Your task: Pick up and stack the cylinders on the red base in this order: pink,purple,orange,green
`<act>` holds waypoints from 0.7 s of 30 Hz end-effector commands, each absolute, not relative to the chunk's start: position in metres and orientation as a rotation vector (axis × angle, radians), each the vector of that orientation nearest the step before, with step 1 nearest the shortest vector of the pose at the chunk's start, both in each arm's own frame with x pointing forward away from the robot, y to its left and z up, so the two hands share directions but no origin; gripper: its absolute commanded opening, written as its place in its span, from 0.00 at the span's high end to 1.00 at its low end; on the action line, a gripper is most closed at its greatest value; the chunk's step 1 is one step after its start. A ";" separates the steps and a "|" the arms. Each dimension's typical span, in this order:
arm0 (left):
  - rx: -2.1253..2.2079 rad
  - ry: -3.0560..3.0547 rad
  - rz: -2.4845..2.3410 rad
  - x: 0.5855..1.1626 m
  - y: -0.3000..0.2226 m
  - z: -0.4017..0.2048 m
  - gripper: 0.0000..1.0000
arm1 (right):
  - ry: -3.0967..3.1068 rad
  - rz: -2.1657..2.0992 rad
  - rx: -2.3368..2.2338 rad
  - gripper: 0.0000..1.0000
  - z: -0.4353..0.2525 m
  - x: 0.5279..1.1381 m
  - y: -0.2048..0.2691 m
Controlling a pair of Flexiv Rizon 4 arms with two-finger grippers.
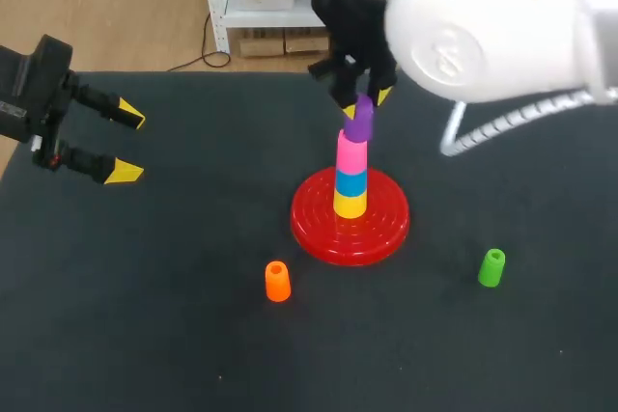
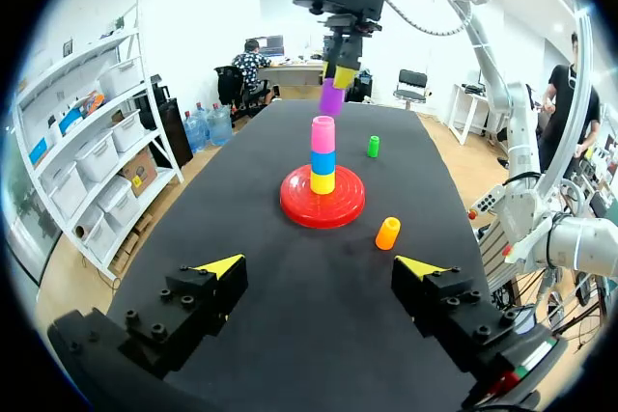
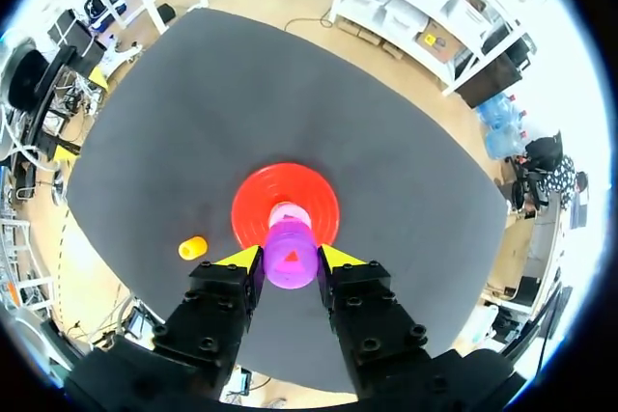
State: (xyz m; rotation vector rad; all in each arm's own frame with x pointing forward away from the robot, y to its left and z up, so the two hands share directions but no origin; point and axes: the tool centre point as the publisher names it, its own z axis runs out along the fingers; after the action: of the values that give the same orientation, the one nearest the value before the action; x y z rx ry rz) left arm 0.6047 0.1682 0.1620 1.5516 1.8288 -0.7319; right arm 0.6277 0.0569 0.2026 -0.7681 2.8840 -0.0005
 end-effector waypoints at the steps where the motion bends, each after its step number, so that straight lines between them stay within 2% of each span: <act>1: 1.550 1.823 -0.732 0.605 0.169 0.161 0.00 | 2.949 -0.032 -0.779 1.00 0.202 0.636 0.062; 21: 1.550 1.823 -0.732 0.605 0.169 0.161 0.00 | 2.987 -0.035 -0.760 1.00 0.192 0.632 0.063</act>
State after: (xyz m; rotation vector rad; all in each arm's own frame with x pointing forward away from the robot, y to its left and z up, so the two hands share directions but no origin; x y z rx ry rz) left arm 0.6047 0.1682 0.1620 1.5516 1.8288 -0.7320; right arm 0.6327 0.0634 0.1918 -0.7639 2.9918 -0.0341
